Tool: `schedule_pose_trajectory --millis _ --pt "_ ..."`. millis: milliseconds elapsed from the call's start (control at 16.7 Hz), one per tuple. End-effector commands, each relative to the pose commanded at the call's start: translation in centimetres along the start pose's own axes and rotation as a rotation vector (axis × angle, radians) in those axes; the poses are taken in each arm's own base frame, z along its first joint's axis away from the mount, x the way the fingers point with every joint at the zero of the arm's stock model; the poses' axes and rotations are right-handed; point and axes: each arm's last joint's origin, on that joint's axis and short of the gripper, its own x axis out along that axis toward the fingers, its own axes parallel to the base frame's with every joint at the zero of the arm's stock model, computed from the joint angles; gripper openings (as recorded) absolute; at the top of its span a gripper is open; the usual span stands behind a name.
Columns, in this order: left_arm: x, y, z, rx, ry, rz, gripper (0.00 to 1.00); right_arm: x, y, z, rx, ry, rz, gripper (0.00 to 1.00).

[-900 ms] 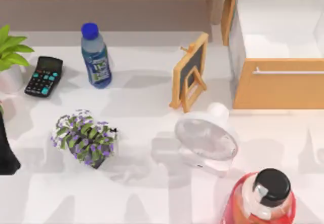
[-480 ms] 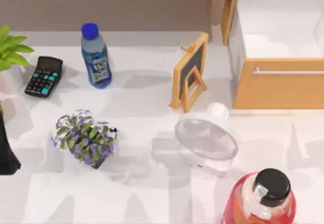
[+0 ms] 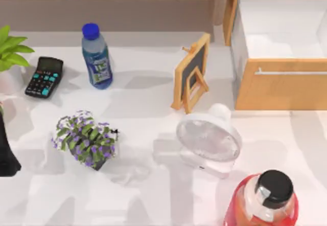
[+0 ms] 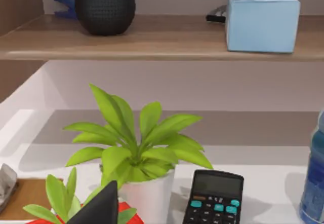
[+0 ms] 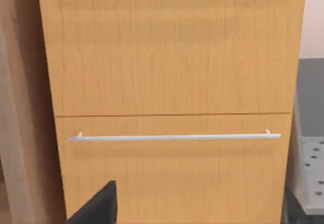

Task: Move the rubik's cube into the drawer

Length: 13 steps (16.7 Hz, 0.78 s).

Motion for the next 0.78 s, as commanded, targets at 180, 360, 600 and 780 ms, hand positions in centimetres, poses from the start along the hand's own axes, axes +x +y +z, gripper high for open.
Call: schedule_pose_trajectory --millis 180,360,600,780 --pt "0.0 0.0 0.0 0.000 0.000 0.000 1.00 6.4 1.8 1.6 -0.004 -0.008 -0.138 1.00" --pt "0.0 0.0 0.0 0.000 0.000 0.000 1.00 11.6 5.3 0.9 0.007 -0.008 -0.168 1.00" --pt "0.0 0.0 0.0 0.000 0.000 0.000 1.00 16.2 15.5 -1.5 0.044 -0.034 -0.077 1.00" --pt "0.0 0.0 0.0 0.000 0.000 0.000 1.00 17.6 23.7 -7.5 0.010 0.009 -0.033 1.00"
